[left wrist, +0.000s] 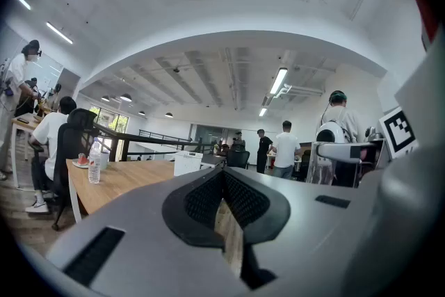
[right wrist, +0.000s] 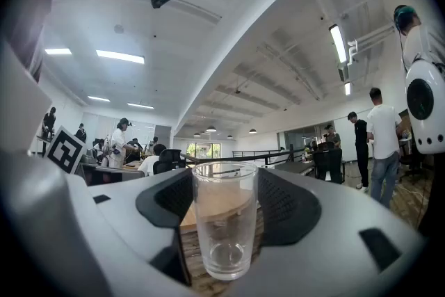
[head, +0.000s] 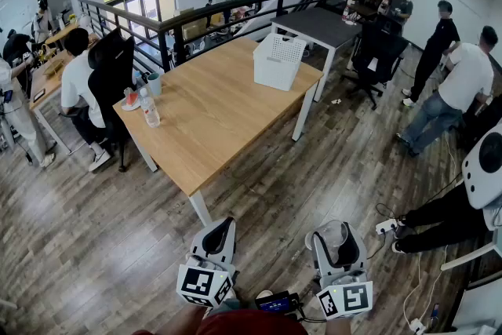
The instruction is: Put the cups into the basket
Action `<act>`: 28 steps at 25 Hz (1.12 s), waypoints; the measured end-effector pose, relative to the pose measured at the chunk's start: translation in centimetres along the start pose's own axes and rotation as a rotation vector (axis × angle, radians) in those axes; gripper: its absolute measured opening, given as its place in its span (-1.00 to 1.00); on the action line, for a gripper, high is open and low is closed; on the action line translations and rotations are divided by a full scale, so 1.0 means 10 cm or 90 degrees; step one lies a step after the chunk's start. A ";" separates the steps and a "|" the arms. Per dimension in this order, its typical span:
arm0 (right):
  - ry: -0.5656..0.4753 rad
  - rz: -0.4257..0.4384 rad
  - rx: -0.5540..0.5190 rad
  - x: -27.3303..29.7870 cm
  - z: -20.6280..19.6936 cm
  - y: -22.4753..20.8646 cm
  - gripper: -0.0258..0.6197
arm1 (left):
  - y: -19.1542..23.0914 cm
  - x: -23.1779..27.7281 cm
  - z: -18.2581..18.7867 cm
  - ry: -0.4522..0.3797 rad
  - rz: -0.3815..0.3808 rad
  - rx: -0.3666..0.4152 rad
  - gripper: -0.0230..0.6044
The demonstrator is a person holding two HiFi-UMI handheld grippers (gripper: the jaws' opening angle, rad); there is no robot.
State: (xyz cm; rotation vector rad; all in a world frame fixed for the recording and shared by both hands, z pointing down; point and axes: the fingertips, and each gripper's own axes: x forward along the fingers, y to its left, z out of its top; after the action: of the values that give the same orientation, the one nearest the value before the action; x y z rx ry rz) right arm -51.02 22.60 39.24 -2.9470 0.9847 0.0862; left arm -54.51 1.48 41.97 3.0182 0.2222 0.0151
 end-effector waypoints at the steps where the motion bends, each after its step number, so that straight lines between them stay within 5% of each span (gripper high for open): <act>1: 0.000 0.001 -0.001 0.00 -0.01 0.00 -0.04 | 0.00 0.00 0.00 -0.001 0.002 0.000 -0.90; 28: -0.002 0.043 0.026 -0.02 -0.08 -0.26 -0.04 | -0.32 0.15 -0.07 0.008 0.029 0.007 -0.91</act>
State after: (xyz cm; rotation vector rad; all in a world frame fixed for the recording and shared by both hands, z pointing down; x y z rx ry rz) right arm -49.61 24.78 40.07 -2.8757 1.0732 0.0722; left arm -53.53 4.94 42.29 3.0339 0.1541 0.0365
